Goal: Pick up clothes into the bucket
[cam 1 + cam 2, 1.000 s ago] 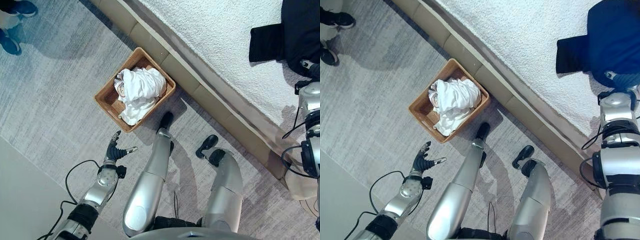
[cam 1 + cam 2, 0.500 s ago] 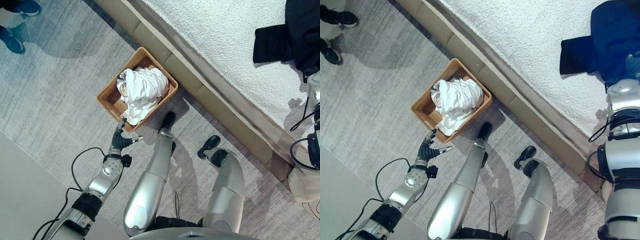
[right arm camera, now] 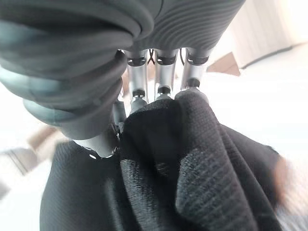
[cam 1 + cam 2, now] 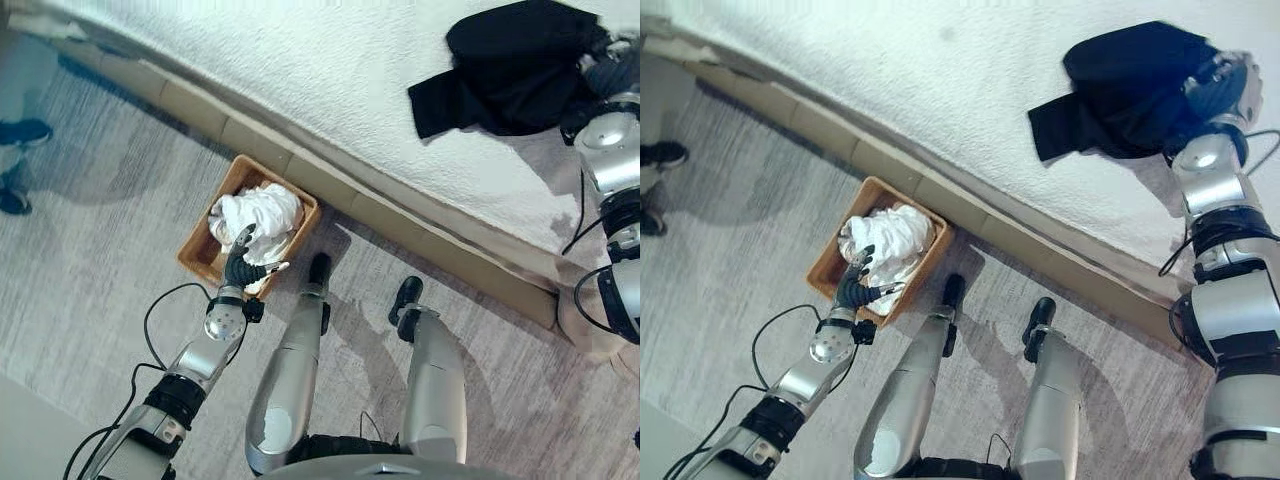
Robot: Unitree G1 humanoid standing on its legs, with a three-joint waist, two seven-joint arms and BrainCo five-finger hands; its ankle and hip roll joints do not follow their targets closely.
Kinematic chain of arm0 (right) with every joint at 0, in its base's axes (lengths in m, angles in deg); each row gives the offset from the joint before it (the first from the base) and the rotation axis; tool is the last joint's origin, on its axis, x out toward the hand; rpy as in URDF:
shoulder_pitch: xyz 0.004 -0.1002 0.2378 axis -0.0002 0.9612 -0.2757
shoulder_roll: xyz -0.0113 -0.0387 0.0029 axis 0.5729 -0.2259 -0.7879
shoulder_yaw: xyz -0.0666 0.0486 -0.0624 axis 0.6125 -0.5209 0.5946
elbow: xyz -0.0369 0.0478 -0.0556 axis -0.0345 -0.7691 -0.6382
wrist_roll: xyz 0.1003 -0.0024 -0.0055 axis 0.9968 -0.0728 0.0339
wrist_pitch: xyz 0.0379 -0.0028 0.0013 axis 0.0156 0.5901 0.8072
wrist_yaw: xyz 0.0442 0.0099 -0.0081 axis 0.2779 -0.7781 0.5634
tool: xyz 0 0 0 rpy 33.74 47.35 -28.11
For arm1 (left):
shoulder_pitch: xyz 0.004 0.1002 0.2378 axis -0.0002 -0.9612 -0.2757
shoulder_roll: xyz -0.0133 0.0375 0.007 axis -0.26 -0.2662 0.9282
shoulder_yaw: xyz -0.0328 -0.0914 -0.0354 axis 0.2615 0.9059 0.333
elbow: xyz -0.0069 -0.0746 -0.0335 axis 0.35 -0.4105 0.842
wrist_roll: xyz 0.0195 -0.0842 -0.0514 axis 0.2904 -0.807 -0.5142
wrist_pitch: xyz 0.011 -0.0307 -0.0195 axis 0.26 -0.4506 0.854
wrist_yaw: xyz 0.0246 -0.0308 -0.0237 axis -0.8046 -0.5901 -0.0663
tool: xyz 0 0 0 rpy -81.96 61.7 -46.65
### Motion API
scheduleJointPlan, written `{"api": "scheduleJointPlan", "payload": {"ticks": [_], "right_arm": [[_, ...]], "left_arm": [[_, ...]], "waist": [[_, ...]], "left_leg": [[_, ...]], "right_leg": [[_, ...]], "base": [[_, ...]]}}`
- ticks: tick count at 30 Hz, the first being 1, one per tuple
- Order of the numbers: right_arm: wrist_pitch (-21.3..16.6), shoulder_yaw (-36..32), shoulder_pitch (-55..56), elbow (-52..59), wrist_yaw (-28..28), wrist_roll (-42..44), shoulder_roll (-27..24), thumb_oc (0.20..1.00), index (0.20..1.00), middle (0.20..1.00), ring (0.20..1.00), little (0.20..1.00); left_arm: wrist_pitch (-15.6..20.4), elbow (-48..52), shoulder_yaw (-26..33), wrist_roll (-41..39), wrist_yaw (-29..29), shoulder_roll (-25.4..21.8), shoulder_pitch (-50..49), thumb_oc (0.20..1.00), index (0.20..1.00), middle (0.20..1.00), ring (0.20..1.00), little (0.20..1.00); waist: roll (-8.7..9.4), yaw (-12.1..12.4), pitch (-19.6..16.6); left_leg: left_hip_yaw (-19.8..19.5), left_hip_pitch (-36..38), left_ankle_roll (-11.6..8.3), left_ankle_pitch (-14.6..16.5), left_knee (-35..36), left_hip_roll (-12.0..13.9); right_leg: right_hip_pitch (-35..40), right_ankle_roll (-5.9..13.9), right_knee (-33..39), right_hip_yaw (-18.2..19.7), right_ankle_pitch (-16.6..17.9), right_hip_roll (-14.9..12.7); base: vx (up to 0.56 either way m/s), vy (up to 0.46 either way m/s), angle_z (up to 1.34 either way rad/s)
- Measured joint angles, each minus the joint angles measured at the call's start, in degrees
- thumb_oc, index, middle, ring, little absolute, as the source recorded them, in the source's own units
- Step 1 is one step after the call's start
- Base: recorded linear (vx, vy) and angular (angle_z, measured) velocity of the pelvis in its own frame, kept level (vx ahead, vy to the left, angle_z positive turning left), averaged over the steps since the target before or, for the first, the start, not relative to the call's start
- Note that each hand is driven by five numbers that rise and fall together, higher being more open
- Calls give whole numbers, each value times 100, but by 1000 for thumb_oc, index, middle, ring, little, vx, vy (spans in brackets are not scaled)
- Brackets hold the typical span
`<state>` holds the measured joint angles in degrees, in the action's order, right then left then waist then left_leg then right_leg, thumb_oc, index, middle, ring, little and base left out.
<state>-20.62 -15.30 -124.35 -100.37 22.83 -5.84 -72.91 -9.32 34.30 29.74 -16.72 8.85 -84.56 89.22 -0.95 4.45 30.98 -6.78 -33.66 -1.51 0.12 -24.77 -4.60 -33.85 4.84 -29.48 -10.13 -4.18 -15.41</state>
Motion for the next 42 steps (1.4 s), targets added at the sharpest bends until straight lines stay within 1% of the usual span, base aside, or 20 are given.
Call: {"api": "scheduleJointPlan", "payload": {"ticks": [1,2,3,5,7,8,9,10,11,13,14,18,20,22,25,28,30,33,34,42], "right_arm": [[26,6,29,156,42,1,2,200,200,200,200,200],[19,4,75,302,65,-3,-19,200,200,200,200,200],[18,7,91,415,79,-17,-20,200,200,200,200,200],[20,1,167,765,155,-100,-45,200,200,200,200,200],[6,-10,473,1543,305,-163,-48,200,200,200,200,200],[-132,-8,623,1826,375,-275,-39,200,200,200,200,200],[-147,-19,674,1889,386,-303,-60,200,200,200,200,200],[-121,-39,724,2009,463,-324,-103,200,200,200,200,200],[-125,-37,759,2088,524,-326,-101,200,200,200,200,200],[-119,-107,915,2423,683,-324,-132,200,200,200,200,200],[-158,-130,1067,2668,747,-326,-112,200,200,200,200,200],[-174,-136,1349,3121,1028,-322,-75,200,200,200,200,200],[-176,-138,1447,3261,1141,-321,-75,200,200,200,200,200],[-158,-163,1578,3529,1303,-314,-88,200,200,200,200,200],[-192,-161,1730,3811,1500,-294,-80,200,200,200,200,200],[-178,-137,1754,3991,1752,-117,-84,200,200,200,200,200],[-192,9,1776,4249,1997,63,-66,200,200,200,200,200],[-193,193,1775,4383,2176,267,-55,200,200,200,200,200],[-192,289,1774,4518,2284,368,-57,200,200,200,200,200],[-210,493,1778,5182,2633,843,19,200,200,200,200,200]], "left_arm": [[12,1,57,-1,35,-9,13,1000,1000,1000,1000,1000],[15,-6,99,0,58,-15,-22,1000,1000,1000,1000,1000],[16,-5,165,0,73,-12,-11,1000,1000,1000,1000,1000],[12,-9,275,-1,131,-31,74,1000,1000,1000,1000,1000],[8,17,466,0,224,-47,7,1000,1000,1000,1000,1000],[15,114,558,1,234,-141,-22,1000,1000,1000,1000,1000],[19,163,581,2,240,-173,-64,1000,1000,1000,1000,1000],[8,220,710,2,286,-181,61,1000,1000,1000,1000,1000],[8,220,732,4,303,-195,111,1000,1000,1000,1000,1000],[5,265,750,6,407,-187,229,1000,1000,1000,1000,1000],[10,308,761,10,445,-179,203,1000,1000,1000,1000,1000],[-69,317,762,33,541,-110,324,1000,1000,1000,1000,1000],[-127,315,710,96,611,-49,417,1000,1000,1000,1000,1000],[-203,315,690,139,666,59,551,1000,1000,1000,1000,1000],[-281,318,599,163,746,169,682,1000,1000,1000,1000,1000],[-364,388,405,241,836,257,884,1000,1000,1000,1000,1000],[-373,453,163,303,944,274,999,1000,1000,1000,1000,1000],[-375,456,-36,304,1043,299,1152,1000,1000,1000,1000,1000],[-387,451,-89,301,1087,342,1277,1000,1000,1000,1000,1000],[-387,436,-497,288,1187,651,1844,1000,1000,1000,1000,1000]], "waist": [[17,-97,-3],[63,-102,-16],[93,-131,-10],[149,-330,-13],[250,-338,-52],[345,-385,-139],[370,-404,-198],[474,-530,-305],[539,-520,-367],[583,-529,-446],[579,-542,-611],[557,-689,-899],[526,-699,-1093],[499,-798,-1191],[477,-861,-1531],[467,-854,-1589],[457,-887,-1842],[449,-901,-2015],[446,-998,-2073],[351,-1123,-2274]], "left_leg": [[86,250,9,6,153,42],[161,382,22,-3,249,70],[225,499,22,-4,302,96],[356,904,38,3,516,176],[569,1414,30,-12,850,263],[672,1686,12,43,1011,300],[687,1718,16,38,1071,306],[758,1855,9,39,1210,342],[821,1953,11,-33,1294,353],[988,2286,-29,-10,1465,432],[1016,2387,-21,-18,1545,446],[1048,2825,-35,-34,1843,508],[1061,2955,-59,-50,1954,525],[1020,3223,-137,-100,2150,541],[995,3393,-147,-107,2347,593],[1012,3683,-172,-123,2489,628],[1052,3723,-172,-123,2556,647],[1133,3820,-173,-124,2617,665],[1142,3869,-173,-123,2623,668],[1138,4012,-174,-122,2648,688]], "right_leg": [[258,48,245,64,77,53],[342,112,353,115,127,82],[438,91,470,178,175,125],[859,115,862,258,288,224],[1306,171,1322,396,478,331],[1531,216,1522,448,526,354],[1574,252,1593,462,551,366],[1682,250,1778,508,602,423],[1750,265,1868,528,730,433],[2053,212,2147,617,863,520],[2160,234,2298,646,915,548],[2590,219,2595,628,955,631],[2721,220,2718,621,954,659],[3049,219,2917,487,954,669],[3223,218,3109,439,955,729],[3491,218,3236,433,957,777],[3512,218,3305,465,956,805],[3576,218,3346,506,957,828],[3629,218,3381,510,957,831],[3765,216,3389,512,955,848]], "base": [[20,34,-38],[18,21,-42],[79,47,-42],[131,55,-40],[97,7,-58],[130,-3,-44],[140,-3,-36],[150,-11,-25],[133,-11,-34],[121,-8,-41],[120,-16,-31],[104,-29,-9],[100,-32,-3],[91,-28,17],[87,-22,7],[80,-9,-3],[69,-8,-10],[58,-10,-10],[45,-8,-3],[33,-8,0]]}}
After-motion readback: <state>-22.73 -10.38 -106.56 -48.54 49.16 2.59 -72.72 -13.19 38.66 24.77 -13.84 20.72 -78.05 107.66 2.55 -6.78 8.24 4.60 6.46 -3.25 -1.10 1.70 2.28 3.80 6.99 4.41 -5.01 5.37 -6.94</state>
